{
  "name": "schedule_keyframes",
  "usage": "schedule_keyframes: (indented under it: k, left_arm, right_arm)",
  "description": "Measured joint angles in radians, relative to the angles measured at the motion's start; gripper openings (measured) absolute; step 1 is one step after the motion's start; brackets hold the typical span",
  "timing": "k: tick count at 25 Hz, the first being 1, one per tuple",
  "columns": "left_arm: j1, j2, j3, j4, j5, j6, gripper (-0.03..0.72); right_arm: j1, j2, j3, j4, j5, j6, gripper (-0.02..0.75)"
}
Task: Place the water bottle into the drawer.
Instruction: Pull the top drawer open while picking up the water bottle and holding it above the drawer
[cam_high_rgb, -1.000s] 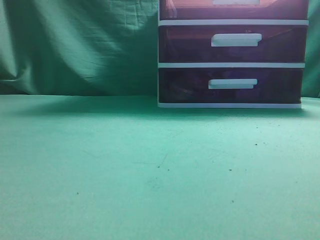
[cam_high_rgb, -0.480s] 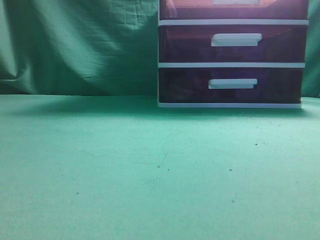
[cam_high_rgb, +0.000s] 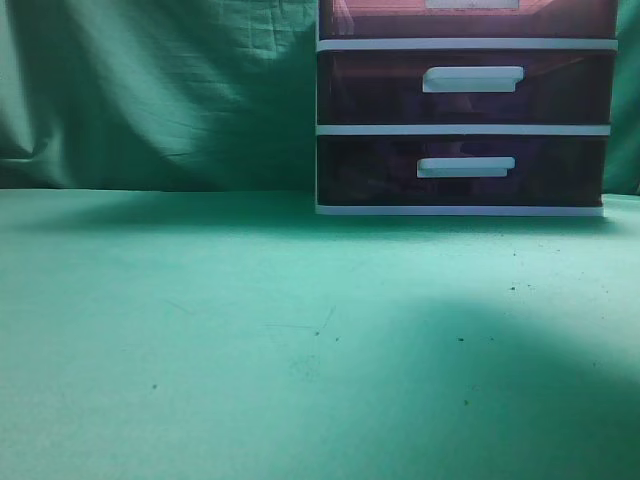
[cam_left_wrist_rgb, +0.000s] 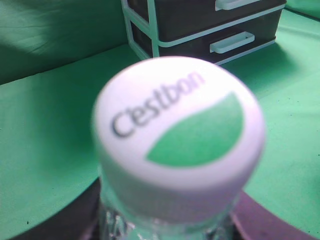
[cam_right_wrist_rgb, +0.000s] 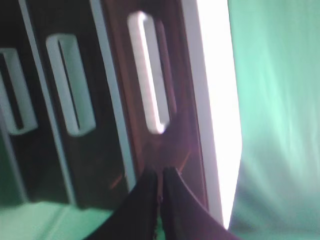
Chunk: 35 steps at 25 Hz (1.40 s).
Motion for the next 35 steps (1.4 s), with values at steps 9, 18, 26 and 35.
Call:
schedule_keyframes:
  k: [9, 18, 26, 35]
  left_arm:
    - [0.000, 0.000, 0.000, -0.025, 0.002, 0.000, 0.291]
    - [0.000, 0.000, 0.000, -0.025, 0.047, 0.000, 0.291]
    - [0.000, 0.000, 0.000, -0.026, 0.049, 0.000, 0.291]
    - [0.000, 0.000, 0.000, -0.026, 0.049, 0.000, 0.291]
  right_arm:
    - [0.000, 0.158, -0.002, -0.226, -0.174, 0.004, 0.269]
    - [-0.004, 0.180, -0.072, -0.232, -0.217, 0.005, 0.398]
    - [-0.036, 0.315, -0.197, -0.234, -0.221, -0.004, 0.383]
    - [-0.036, 0.448, -0.322, -0.234, -0.221, -0.022, 0.383]
